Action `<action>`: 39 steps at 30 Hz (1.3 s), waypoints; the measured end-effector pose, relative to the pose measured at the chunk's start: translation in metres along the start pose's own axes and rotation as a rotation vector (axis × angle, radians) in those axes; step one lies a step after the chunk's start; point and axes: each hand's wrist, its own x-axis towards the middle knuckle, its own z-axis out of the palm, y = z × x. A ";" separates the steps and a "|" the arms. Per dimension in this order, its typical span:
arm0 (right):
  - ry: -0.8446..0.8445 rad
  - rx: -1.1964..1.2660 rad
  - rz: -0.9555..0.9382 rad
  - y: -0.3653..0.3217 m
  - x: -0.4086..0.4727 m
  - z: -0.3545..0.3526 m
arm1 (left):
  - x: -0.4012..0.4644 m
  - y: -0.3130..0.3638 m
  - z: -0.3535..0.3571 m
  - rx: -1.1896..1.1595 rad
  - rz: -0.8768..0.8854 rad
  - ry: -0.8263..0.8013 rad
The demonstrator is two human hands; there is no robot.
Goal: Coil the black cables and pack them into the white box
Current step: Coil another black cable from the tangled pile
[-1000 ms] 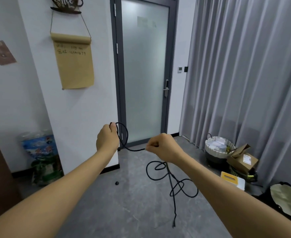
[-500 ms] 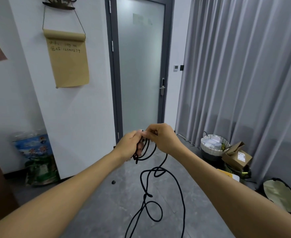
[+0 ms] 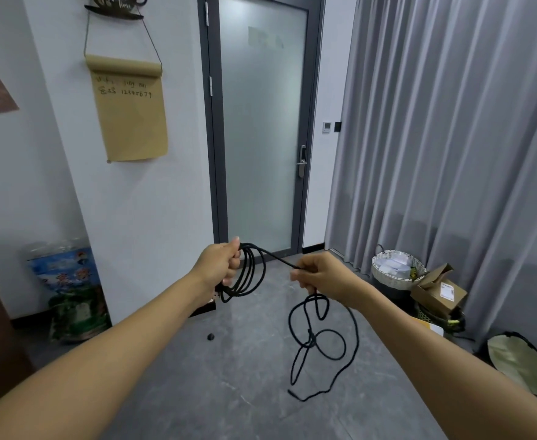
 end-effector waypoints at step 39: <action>-0.368 -0.569 0.120 0.048 -0.032 -0.015 | 0.041 0.017 0.033 -0.380 -0.115 0.338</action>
